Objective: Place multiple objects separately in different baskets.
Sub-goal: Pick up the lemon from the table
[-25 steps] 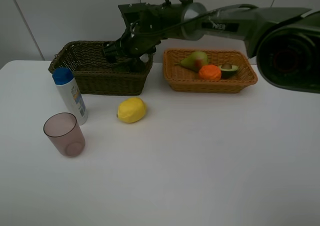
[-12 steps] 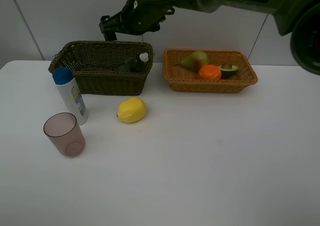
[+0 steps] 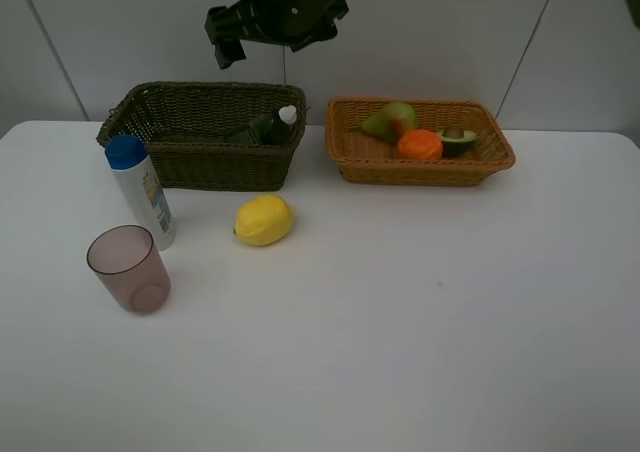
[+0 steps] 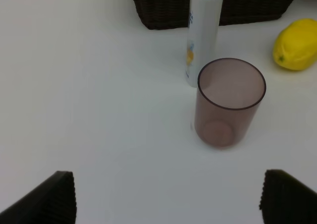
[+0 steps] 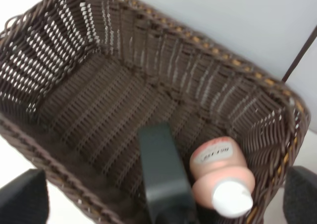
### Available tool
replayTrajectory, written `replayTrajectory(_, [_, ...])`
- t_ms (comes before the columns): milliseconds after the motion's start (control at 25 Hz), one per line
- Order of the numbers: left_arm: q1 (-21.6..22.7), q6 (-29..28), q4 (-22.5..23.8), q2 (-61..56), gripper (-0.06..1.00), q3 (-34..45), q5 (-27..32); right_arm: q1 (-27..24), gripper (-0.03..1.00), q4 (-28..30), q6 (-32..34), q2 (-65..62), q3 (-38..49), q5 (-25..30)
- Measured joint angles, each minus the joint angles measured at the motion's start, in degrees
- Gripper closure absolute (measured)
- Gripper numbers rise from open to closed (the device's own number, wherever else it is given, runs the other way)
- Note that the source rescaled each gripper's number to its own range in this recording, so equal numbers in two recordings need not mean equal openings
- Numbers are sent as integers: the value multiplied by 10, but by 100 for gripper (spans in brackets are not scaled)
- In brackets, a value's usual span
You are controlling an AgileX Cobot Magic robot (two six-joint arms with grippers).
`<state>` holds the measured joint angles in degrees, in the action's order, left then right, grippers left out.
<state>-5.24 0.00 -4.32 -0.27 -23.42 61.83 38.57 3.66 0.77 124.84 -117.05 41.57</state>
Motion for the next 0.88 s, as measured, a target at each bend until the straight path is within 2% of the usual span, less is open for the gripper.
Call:
replayTrajectory(400, [0,0,0,0,-6,0,0,21,-3,5,-20,0,0,69])
replayTrajectory(600, [0,0,0,0,-6,0,0,21,-3,-5,-112,0,0,127])
replayTrajectory(880, [0,0,0,0,-6,0,0,21,-3,-55,-261,0,0,205])
